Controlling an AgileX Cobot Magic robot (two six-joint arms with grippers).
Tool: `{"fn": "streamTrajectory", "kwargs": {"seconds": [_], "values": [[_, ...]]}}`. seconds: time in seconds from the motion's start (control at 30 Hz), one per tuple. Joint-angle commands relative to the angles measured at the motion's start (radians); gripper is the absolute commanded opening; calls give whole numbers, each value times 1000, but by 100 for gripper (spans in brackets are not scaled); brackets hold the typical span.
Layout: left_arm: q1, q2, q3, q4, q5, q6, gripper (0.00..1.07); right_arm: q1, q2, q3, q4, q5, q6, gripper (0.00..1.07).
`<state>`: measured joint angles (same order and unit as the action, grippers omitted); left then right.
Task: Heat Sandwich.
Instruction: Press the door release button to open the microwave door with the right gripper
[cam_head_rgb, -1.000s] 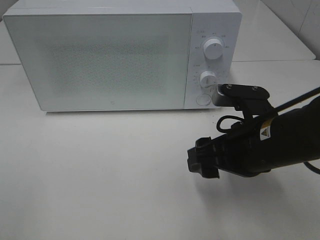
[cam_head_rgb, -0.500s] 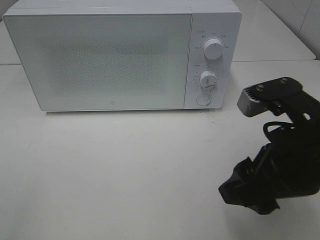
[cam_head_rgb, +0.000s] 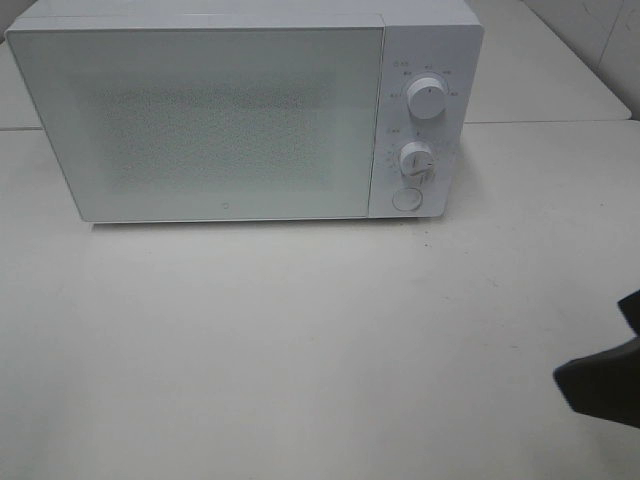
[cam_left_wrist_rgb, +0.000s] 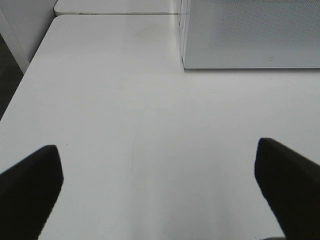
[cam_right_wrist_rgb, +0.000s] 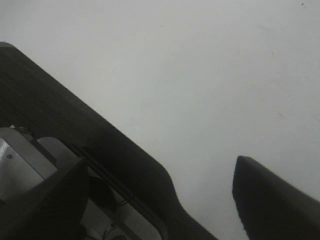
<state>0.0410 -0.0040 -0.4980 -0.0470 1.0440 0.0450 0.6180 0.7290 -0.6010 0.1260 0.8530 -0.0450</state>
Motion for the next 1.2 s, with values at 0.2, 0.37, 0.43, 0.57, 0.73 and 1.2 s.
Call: {"fn": "streamTrajectory", "kwargs": {"seconds": [0.2, 0.37, 0.43, 0.57, 0.73, 1.2], "values": [[3, -27, 4, -7, -16, 0, 101, -5, -215, -12, -72, 155, 6, 76], [3, -27, 4, -7, -16, 0, 101, -108, -313, -8, -70, 161, 6, 76], [3, -27, 4, -7, -16, 0, 101, -188, -385, 4, -70, 158, 6, 76], [3, -27, 4, -7, -16, 0, 101, -278, -473, 23, -70, 157, 7, 76], [3, -27, 4, -7, -16, 0, 101, -366, -559, 57, -70, 146, 6, 76], [3, -27, 4, -7, -16, 0, 101, -592, -759, 98, -72, 185, 7, 76]]}}
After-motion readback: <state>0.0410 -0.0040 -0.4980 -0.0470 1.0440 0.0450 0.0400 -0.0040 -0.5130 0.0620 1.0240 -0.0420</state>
